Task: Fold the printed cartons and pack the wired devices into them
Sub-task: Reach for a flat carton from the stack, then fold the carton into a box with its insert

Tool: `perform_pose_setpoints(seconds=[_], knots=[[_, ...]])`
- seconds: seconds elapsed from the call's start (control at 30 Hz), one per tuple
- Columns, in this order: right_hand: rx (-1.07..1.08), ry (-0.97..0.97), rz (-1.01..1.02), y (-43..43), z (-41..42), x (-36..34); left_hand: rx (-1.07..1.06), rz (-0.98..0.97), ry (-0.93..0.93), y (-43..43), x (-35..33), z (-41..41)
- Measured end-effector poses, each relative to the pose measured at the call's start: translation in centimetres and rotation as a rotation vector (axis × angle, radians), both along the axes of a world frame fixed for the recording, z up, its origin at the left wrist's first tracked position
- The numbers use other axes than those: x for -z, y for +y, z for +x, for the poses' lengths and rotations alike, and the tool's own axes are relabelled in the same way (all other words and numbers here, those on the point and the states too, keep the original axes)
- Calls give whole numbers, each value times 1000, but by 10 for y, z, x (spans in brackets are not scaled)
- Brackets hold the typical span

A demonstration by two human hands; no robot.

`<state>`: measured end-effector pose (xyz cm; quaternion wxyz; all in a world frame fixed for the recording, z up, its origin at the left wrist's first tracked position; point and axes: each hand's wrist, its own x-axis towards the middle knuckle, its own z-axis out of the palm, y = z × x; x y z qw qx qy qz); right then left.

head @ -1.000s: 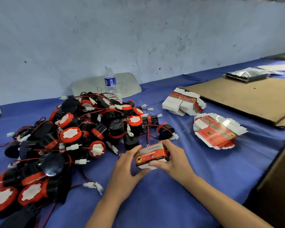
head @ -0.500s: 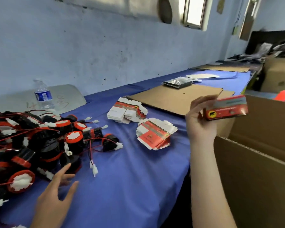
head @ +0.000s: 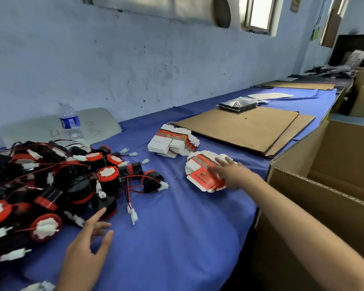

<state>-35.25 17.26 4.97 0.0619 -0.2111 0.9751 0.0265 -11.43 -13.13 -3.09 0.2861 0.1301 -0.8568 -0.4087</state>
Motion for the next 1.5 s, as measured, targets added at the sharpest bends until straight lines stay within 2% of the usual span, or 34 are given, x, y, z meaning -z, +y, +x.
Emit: perform_pose_setpoints(seconds=[0.03,0.13,0.2,0.33,0.5,0.6,0.73,0.83,0.93,1.03,1.1,1.2,1.3,1.37,1.43,1.5], knots=[[3,27,118,0,1,12,1,0,0,0,0,0],[27,219,139,-1,0,21,7,-25,-14,0,0,-1],[-34,280,193,-4,-5,18,10,-36,-29,-2,1,-2],[-168,222,353,-1,-12,-1,22,-46,-51,-5,2,-3],[-221,216,559,-13,-19,-23,25,-40,-51,-5,4,-3],[-254,374,508,-18,-26,-43,23,-49,-41,-4,2,-2],[-258,732,383,-26,-37,-77,17,-50,-39,-3,2,-3],[-246,853,268,-27,-36,-87,12,-63,-41,-3,2,-3],[-160,902,63,-35,-24,-102,21,-74,-35,-3,1,-3],[-27,684,-244,-54,-13,-115,8,-71,28,0,1,-3],[19,378,-498,-73,0,-106,-4,-49,105,3,-2,-2],[7,-72,-831,-118,29,-60,89,51,151,10,-12,2],[0,-243,-996,-171,64,-5,112,172,194,17,-10,2],[0,-348,-1217,-199,87,26,54,216,247,19,-8,3],[-63,-419,-1421,-213,108,43,10,247,290,18,-10,4],[-173,-495,-1521,-218,121,53,19,289,330,14,-12,6]])
